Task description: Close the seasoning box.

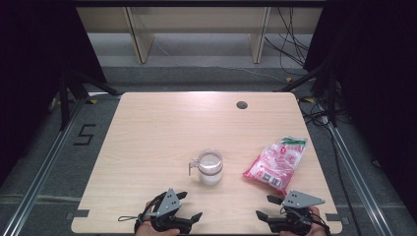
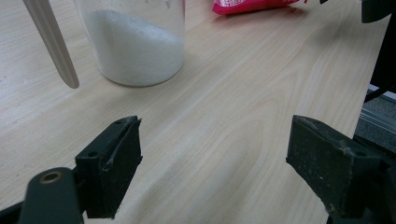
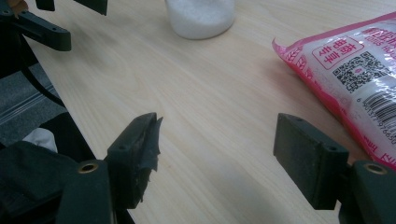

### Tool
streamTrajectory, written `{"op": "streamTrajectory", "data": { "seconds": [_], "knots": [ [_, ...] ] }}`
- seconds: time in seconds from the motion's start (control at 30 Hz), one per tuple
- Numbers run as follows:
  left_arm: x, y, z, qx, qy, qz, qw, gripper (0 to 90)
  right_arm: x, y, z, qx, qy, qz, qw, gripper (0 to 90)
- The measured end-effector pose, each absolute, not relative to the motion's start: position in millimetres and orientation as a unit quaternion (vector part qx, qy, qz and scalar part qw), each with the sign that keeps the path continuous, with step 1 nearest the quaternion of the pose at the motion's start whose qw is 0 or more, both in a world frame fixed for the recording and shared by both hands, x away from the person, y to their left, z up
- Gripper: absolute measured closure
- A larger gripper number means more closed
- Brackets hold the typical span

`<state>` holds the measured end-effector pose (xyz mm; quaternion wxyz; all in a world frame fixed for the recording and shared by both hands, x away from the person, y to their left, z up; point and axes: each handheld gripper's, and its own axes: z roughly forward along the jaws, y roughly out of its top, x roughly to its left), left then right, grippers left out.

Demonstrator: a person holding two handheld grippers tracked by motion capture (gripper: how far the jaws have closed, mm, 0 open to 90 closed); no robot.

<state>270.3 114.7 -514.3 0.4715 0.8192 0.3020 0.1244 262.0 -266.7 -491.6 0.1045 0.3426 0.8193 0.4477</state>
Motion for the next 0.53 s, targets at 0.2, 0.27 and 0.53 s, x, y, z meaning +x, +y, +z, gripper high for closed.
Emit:
{"op": "streamTrajectory", "data": {
  "seconds": [0.2,0.27,0.53],
  "knots": [
    [270.1,114.2,-514.8,0.811,0.311,0.119,0.482,17.3,261.5,-266.0,-491.7,0.339,0.823,0.442,0.110,31.8],
    [271.3,115.9,-514.6,0.815,0.308,0.123,0.474,17.5,262.1,-265.8,-492.1,0.336,0.824,0.443,0.105,31.7],
    [270.9,116.0,-513.8,0.805,0.318,0.118,0.487,17.7,262.4,-265.9,-492.4,0.337,0.823,0.446,0.101,31.7]
  ]
}}
